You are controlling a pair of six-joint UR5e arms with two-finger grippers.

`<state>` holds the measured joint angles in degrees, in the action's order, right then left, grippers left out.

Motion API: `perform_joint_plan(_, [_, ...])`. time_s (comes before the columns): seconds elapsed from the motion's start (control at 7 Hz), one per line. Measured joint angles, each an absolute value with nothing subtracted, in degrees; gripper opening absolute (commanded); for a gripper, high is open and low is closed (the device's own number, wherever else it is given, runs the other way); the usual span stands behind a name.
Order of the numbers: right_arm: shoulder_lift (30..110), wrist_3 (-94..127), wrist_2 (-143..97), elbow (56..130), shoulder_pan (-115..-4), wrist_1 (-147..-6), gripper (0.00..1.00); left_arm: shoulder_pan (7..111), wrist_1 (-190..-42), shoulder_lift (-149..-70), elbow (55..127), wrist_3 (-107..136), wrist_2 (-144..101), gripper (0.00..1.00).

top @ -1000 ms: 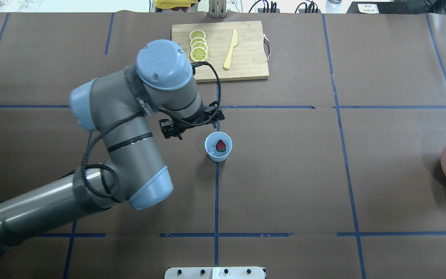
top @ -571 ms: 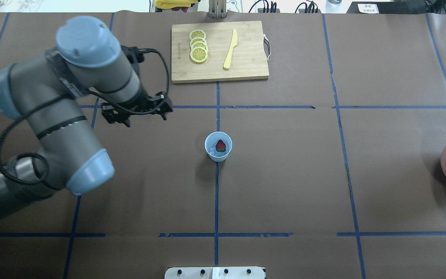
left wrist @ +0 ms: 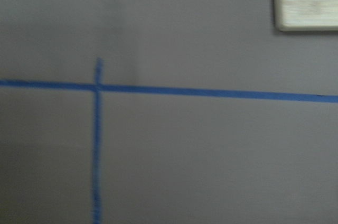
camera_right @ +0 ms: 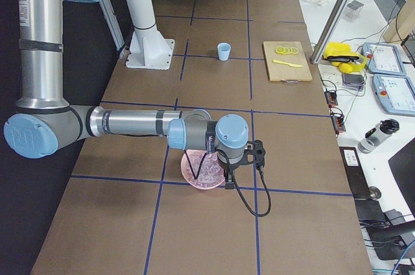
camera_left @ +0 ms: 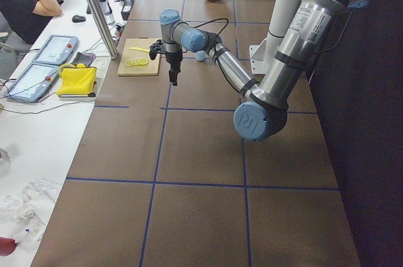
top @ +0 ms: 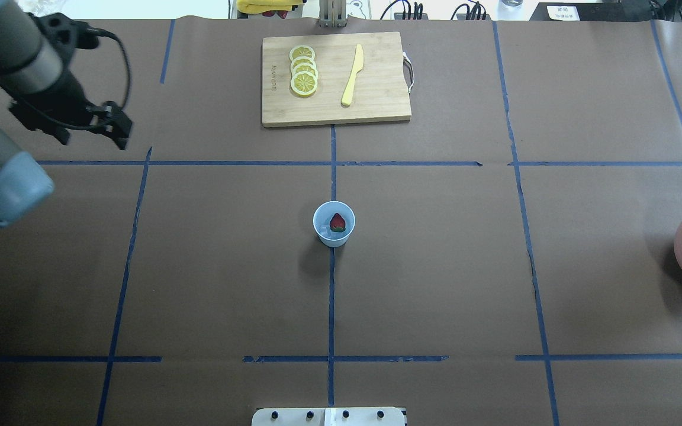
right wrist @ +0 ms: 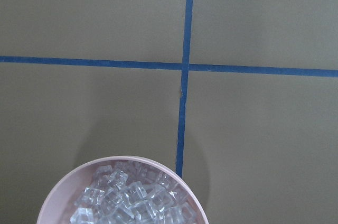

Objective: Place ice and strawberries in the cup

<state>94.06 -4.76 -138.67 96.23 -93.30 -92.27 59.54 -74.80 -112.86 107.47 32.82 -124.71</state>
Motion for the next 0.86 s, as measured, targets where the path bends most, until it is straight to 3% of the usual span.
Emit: perform_joint_plan(0.86, [93.97,-4.82,-138.87,96.37,-93.33,-92.20,0.99,83.88,-75.42,-101.79,93.38,-8.03,-132.70,1.00])
